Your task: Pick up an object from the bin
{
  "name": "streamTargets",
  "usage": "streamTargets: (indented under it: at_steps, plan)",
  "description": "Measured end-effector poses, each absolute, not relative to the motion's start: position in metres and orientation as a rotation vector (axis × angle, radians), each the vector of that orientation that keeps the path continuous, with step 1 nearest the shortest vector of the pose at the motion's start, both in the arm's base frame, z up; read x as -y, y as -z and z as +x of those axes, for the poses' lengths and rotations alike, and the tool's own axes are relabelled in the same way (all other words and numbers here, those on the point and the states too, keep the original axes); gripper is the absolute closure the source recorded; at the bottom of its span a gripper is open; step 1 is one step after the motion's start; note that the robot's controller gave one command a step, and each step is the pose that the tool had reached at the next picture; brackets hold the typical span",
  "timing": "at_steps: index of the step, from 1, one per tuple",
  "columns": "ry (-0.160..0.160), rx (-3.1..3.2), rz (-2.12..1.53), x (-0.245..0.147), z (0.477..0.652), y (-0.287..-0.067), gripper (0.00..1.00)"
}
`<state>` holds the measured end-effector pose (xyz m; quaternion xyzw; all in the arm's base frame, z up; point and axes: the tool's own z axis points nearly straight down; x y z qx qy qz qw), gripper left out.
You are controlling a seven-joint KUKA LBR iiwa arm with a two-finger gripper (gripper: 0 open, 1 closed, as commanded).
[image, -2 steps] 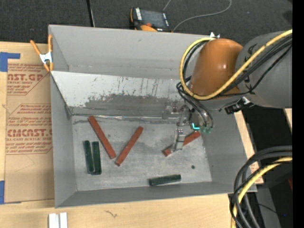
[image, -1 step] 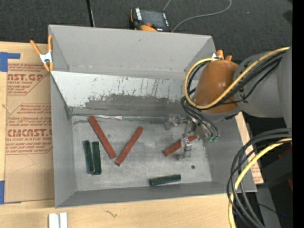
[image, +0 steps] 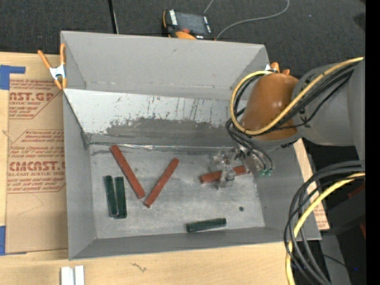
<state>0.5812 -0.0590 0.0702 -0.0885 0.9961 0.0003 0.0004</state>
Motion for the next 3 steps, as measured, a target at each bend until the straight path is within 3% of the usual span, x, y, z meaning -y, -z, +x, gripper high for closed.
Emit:
streamTargets:
  at_steps: [1,2,3]
  plan:
    - [0.001,-3.118,-0.301,0.036,0.546,-0.197,1.00]
    - [0.005,-3.120,-0.267,0.067,0.538,-0.267,1.00]
    - [0.000,-3.042,-0.777,0.060,0.523,-0.265,1.00]
